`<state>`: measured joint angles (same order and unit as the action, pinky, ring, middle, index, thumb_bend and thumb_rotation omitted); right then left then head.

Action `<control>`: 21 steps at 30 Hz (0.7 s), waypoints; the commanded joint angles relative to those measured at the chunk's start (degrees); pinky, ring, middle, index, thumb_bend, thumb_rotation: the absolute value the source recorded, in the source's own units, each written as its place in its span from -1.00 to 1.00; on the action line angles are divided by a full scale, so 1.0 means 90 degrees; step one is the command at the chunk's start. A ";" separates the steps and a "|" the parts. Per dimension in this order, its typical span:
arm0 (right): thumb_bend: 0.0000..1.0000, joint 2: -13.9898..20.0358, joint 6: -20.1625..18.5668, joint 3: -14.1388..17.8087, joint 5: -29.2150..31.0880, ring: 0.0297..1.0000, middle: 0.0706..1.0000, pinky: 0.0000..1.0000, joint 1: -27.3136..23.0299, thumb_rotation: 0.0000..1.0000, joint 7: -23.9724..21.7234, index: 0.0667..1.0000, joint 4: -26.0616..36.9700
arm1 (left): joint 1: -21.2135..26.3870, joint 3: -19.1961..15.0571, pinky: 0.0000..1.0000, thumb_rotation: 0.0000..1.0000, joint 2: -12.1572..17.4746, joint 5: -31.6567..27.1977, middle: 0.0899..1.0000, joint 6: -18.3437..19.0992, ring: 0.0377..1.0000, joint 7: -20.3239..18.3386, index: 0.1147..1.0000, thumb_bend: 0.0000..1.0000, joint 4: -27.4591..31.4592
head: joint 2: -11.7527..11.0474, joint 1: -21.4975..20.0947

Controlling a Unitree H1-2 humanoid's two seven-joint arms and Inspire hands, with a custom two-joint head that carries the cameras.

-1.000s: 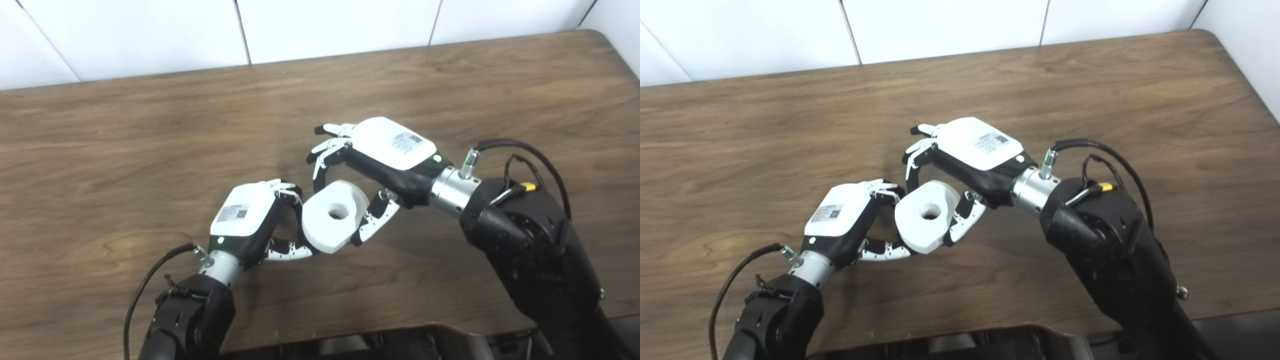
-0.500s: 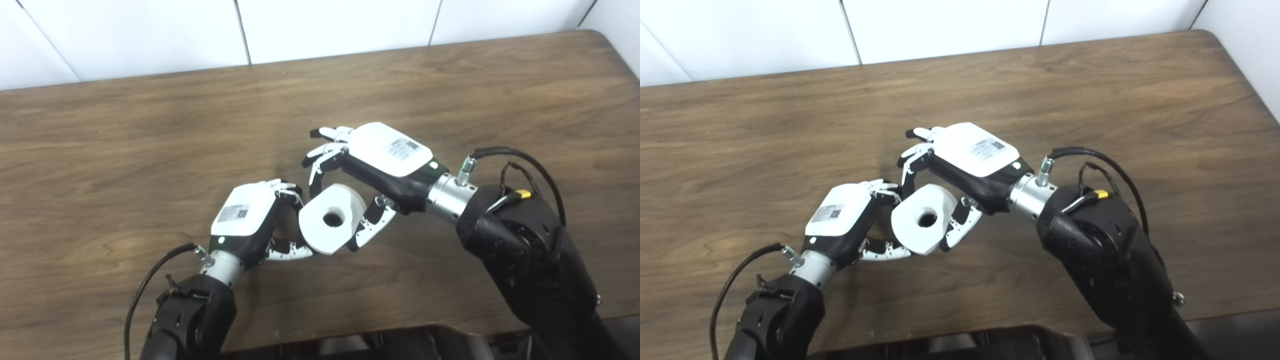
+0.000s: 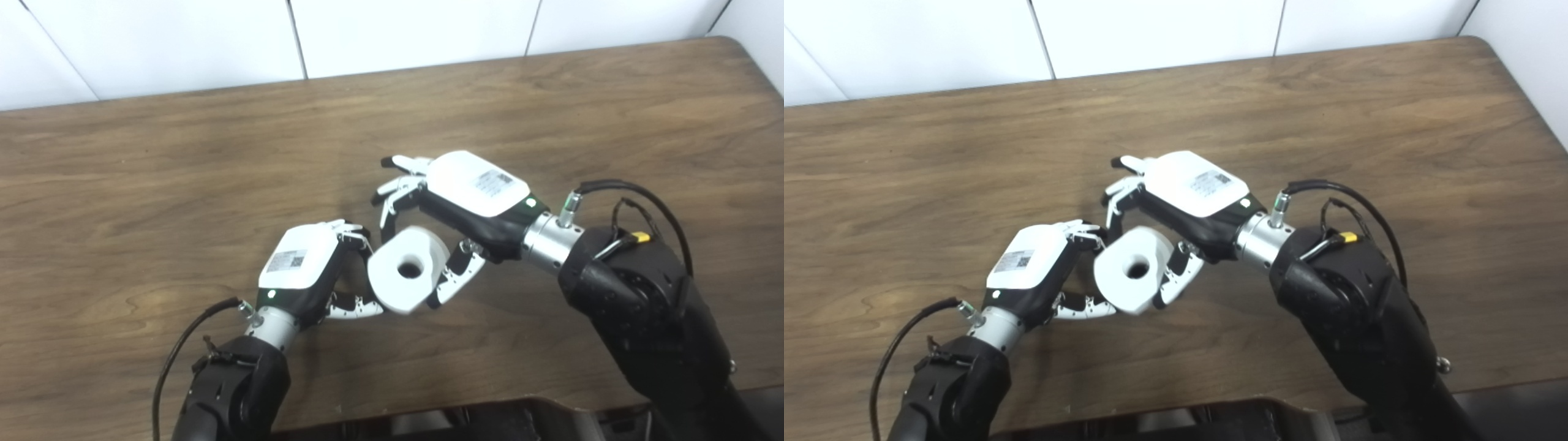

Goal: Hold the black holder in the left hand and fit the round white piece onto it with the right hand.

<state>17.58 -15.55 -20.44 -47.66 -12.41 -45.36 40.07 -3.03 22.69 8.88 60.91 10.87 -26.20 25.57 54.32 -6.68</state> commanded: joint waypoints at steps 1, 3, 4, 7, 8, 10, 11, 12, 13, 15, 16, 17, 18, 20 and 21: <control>0.04 0.0042 0.0017 0.0030 -0.0091 0.92 0.60 0.84 -0.0084 -0.73 -0.0077 -0.11 -0.0062 | -0.0008 0.0059 0.76 -0.89 -0.0013 0.0036 0.59 0.0024 0.75 -0.0159 -0.15 0.03 0.0075 | 0.0006 -0.0011; 0.04 0.0046 0.0042 0.0049 -0.0119 0.91 0.60 0.83 -0.0091 -0.73 -0.0026 -0.11 -0.0126 | -0.0012 0.0055 0.75 -0.89 -0.0011 0.0035 0.59 0.0005 0.74 -0.0146 -0.15 0.03 0.0069 | 0.0003 -0.0013; 0.04 0.0049 0.0050 0.0056 -0.0127 0.91 0.60 0.83 -0.0094 -0.73 -0.0011 -0.11 -0.0151 | -0.0017 0.0051 0.75 -0.89 -0.0012 0.0027 0.59 -0.0005 0.74 -0.0133 -0.15 0.03 0.0068 | 0.0004 -0.0007; 0.05 0.0065 0.0096 0.0076 -0.0132 0.92 0.60 0.82 -0.0105 -0.73 0.0044 -0.11 -0.0223 | -0.0017 0.0051 0.74 -0.89 0.0000 0.0019 0.58 -0.0017 0.74 -0.0159 -0.15 0.03 0.0078 | 0.0012 -0.0005; 0.05 0.0071 0.0121 0.0084 -0.0138 0.92 0.60 0.82 -0.0105 -0.73 0.0076 -0.11 -0.0243 | -0.0012 0.0053 0.74 -0.89 0.0001 0.0027 0.59 -0.0004 0.75 -0.0192 -0.15 0.03 0.0089 | 0.0012 -0.0005; 0.05 0.0089 0.0177 0.0098 -0.0148 0.90 0.58 0.81 -0.0102 -0.73 0.0153 -0.11 -0.0288 | -0.0015 0.0051 0.75 -0.89 -0.0004 0.0031 0.59 0.0008 0.75 -0.0216 -0.15 0.03 0.0102 | 0.0013 -0.0011; 0.04 0.0098 0.0198 0.0103 -0.0152 0.90 0.58 0.81 -0.0100 -0.73 0.0185 -0.11 -0.0312 | -0.0016 0.0049 0.75 -0.89 -0.0006 0.0029 0.59 0.0010 0.75 -0.0222 -0.15 0.03 0.0106 | 0.0013 -0.0011; 0.04 0.0104 0.0209 0.0112 -0.0146 0.90 0.58 0.81 -0.0097 -0.73 0.0218 -0.11 -0.0336 | -0.0018 0.0046 0.75 -0.89 -0.0009 0.0024 0.59 0.0015 0.75 -0.0232 -0.15 0.03 0.0110 | 0.0013 -0.0011; 0.04 0.0108 0.0217 0.0119 -0.0140 0.89 0.57 0.81 -0.0094 -0.73 0.0244 -0.11 -0.0355 | -0.0019 0.0044 0.75 -0.89 -0.0011 0.0020 0.59 0.0018 0.75 -0.0239 -0.15 0.03 0.0114 | 0.0013 -0.0011; 0.04 0.0121 0.0222 0.0132 -0.0125 0.89 0.57 0.81 -0.0095 -0.73 0.0276 -0.11 -0.0376 | -0.0018 0.0046 0.75 -0.89 -0.0017 0.0029 0.59 0.0022 0.76 -0.0253 -0.15 0.03 0.0125 | 0.0026 -0.0013; 0.04 0.0123 0.0211 0.0137 -0.0120 0.89 0.57 0.81 -0.0093 -0.73 0.0279 -0.11 -0.0378 | -0.0019 0.0044 0.75 -0.89 -0.0021 0.0025 0.59 0.0022 0.76 -0.0248 -0.15 0.03 0.0125 | 0.0029 -0.0019; 0.05 0.0122 0.0204 0.0140 -0.0117 0.90 0.58 0.82 -0.0091 -0.73 0.0280 -0.11 -0.0378 | -0.0019 0.0042 0.75 -0.89 -0.0025 0.0022 0.59 0.0022 0.75 -0.0244 -0.15 0.03 0.0125 | 0.0029 -0.0019; 0.05 0.0122 0.0198 0.0142 -0.0115 0.90 0.58 0.82 -0.0088 -0.73 0.0279 -0.11 -0.0378 | -0.0016 0.0044 0.75 -0.89 -0.0029 0.0034 0.59 0.0023 0.75 -0.0244 -0.15 0.03 0.0121 | 0.0026 -0.0025; 0.05 0.0131 0.0230 0.0136 -0.0117 0.90 0.58 0.82 -0.0080 -0.73 0.0297 -0.11 -0.0383 | -0.0017 0.0043 0.75 -0.89 -0.0039 0.0034 0.59 0.0013 0.75 -0.0218 -0.15 0.03 0.0107 | 0.0039 -0.0018; 0.05 0.0139 0.0254 0.0127 -0.0128 0.90 0.58 0.82 -0.0080 -0.73 0.0303 -0.11 -0.0386 | -0.0015 0.0044 0.75 -0.89 -0.0040 0.0034 0.59 0.0007 0.75 -0.0213 -0.15 0.03 0.0100 | 0.0044 -0.0010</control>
<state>17.86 -14.04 -19.71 -47.66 -12.88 -42.74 37.60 -3.01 22.57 8.62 61.29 11.03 -27.22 25.95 54.67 -6.77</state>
